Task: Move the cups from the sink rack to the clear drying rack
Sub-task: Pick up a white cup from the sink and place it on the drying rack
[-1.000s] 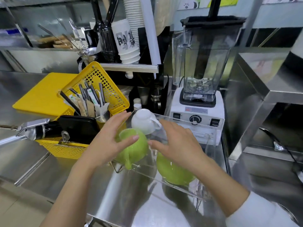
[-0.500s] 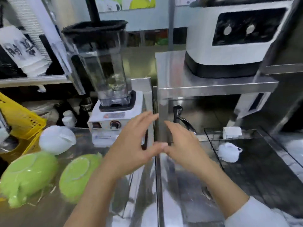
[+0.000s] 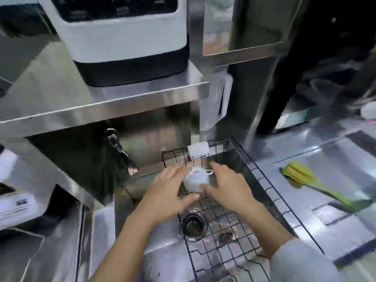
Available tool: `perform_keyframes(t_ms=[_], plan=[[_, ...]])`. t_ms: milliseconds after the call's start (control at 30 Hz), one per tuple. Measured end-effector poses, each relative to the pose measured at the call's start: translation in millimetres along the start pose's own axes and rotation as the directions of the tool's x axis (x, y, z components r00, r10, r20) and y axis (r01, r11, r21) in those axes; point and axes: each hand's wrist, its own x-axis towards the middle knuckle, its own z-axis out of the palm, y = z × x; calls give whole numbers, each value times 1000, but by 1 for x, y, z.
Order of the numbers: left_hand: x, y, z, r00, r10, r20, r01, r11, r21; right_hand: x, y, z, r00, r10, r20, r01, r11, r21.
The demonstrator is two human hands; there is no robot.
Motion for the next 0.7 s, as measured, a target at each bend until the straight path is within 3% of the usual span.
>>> perform_keyframes(t_ms=[200, 333, 467, 567, 700], plan=[[46, -20, 48, 987, -101, 129, 78, 982, 173, 30, 46, 39, 994, 6, 109, 2, 998, -66], [66, -19, 64, 976, -198, 86, 156, 921, 357, 55, 50, 55, 990, -92, 107, 87, 995, 53], [80, -11, 72, 951, -263, 164, 150, 854, 498, 70, 51, 67, 972, -148, 183, 129, 985, 110], [81, -14, 75, 961, -234, 147, 126, 843, 522, 72, 52, 73, 970, -150, 193, 127, 984, 124], [74, -11, 72, 957, -220, 188, 105, 868, 485, 68, 48, 76, 979, -79, 187, 80, 997, 1]])
